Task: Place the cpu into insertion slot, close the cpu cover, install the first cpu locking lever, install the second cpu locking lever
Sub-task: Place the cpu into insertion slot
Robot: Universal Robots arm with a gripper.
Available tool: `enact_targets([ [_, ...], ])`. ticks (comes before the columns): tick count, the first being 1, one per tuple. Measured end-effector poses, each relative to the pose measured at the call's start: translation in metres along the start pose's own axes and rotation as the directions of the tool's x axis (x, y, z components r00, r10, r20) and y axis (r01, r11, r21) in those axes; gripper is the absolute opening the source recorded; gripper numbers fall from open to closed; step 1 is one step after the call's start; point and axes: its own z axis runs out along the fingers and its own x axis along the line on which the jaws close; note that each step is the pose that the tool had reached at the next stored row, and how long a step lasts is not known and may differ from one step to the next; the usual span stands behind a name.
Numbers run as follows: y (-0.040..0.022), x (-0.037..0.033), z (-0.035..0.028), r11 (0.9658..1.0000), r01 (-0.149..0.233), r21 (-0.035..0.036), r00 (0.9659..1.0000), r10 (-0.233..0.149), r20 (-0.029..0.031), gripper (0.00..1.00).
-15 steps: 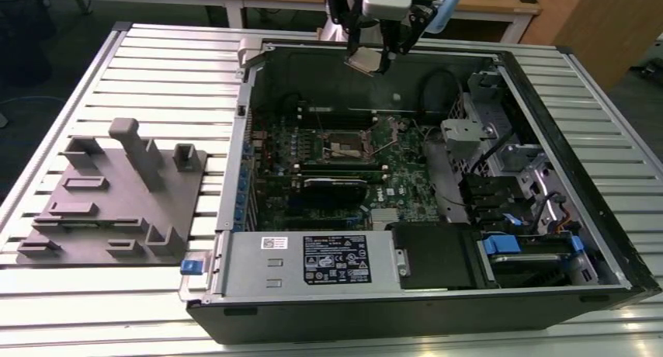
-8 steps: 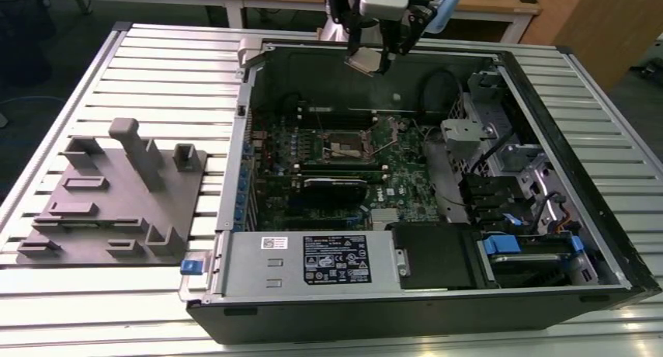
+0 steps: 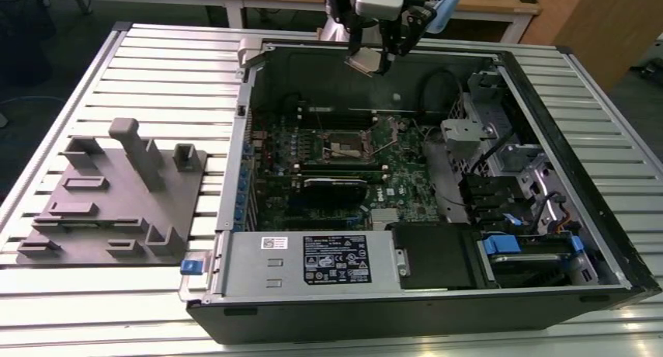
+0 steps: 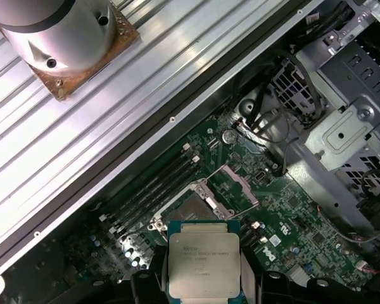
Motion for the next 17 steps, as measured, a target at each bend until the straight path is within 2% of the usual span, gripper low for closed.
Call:
enact_targets([
  [17, 0.0000, 0.0000, 0.0000, 0.9999, -0.017, -0.0004, 0.9999, 0.017, 0.0015, 0.54],
])
